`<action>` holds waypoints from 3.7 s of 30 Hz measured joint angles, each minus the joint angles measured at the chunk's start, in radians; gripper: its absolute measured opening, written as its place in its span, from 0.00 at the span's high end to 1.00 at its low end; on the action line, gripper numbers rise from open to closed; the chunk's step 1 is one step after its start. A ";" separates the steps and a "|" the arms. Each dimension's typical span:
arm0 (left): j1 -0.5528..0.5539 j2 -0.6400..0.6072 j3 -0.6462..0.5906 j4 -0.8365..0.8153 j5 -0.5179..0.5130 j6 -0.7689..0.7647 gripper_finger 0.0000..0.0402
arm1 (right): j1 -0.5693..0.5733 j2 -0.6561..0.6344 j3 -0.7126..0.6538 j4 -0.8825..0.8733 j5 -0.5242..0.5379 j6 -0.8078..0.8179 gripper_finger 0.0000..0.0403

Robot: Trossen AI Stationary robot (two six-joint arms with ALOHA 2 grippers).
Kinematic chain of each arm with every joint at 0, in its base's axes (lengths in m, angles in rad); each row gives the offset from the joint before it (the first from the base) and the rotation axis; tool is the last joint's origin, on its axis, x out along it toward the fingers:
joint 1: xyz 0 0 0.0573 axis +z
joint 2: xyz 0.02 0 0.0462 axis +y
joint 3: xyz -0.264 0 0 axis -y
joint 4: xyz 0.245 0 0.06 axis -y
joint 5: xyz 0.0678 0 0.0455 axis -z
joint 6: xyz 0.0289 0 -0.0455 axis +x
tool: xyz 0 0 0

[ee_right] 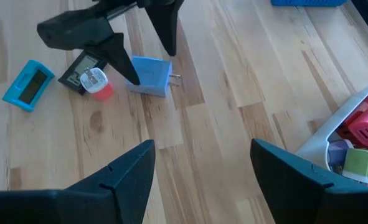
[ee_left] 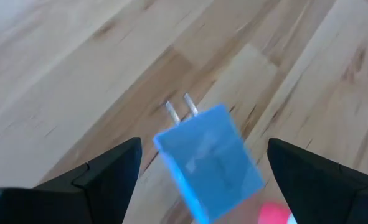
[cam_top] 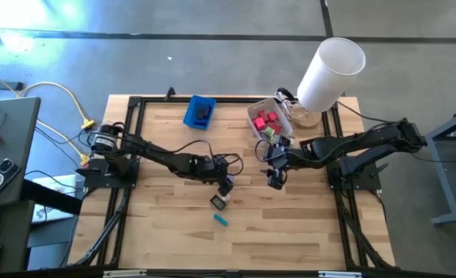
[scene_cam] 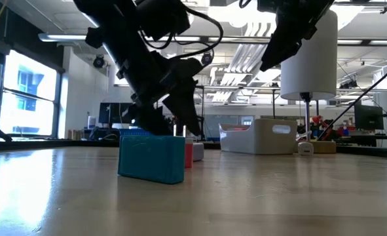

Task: Pick & Place Office items
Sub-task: Put the light purple charger adapter into the white bin

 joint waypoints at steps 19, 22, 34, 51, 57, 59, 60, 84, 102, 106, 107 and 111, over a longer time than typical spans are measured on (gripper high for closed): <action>-0.046 0.047 0.003 0.044 -0.091 0.029 0.16 | 0.000 0.000 0.000 0.006 0.000 0.000 0.38; -0.046 0.070 0.002 0.066 -0.091 0.029 0.16 | 0.000 0.000 0.000 0.007 0.000 0.000 0.38; -0.053 0.119 0.007 0.043 -0.121 0.033 0.16 | 0.000 0.000 0.000 0.009 0.000 0.000 0.38; -0.057 0.125 0.005 -0.012 -0.156 0.137 0.51 | 0.000 0.000 0.000 0.007 0.000 0.000 0.38; -0.054 0.073 -0.002 -0.046 -0.155 0.253 0.51 | 0.013 0.000 0.000 -0.042 -0.027 0.089 0.38; -0.055 0.041 -0.005 -0.055 -0.181 0.309 0.51 | 0.036 0.000 0.000 -0.082 -0.022 0.136 0.38; -0.056 0.021 -0.005 -0.052 -0.200 0.337 0.51 | 0.048 0.000 0.000 -0.093 -0.019 0.157 0.38; -0.233 -0.114 0.001 0.102 -0.667 0.914 0.51 | 0.150 -0.001 -0.532 1.183 0.063 0.383 0.38; -0.246 -0.073 0.002 0.389 -0.584 1.184 0.51 | 0.140 0.176 -0.536 1.569 -0.118 0.391 0.38; -0.249 -0.066 0.001 0.385 -0.575 1.197 0.51 | 0.126 0.243 -0.534 1.597 -0.101 0.433 0.38; -0.250 -0.065 0.001 0.379 -0.578 1.208 0.51 | 0.120 0.259 -0.530 1.616 -0.105 0.438 0.38; -0.255 -0.058 -0.001 0.370 -0.596 1.221 0.51 | 0.099 0.316 -0.510 1.659 -0.140 0.445 0.38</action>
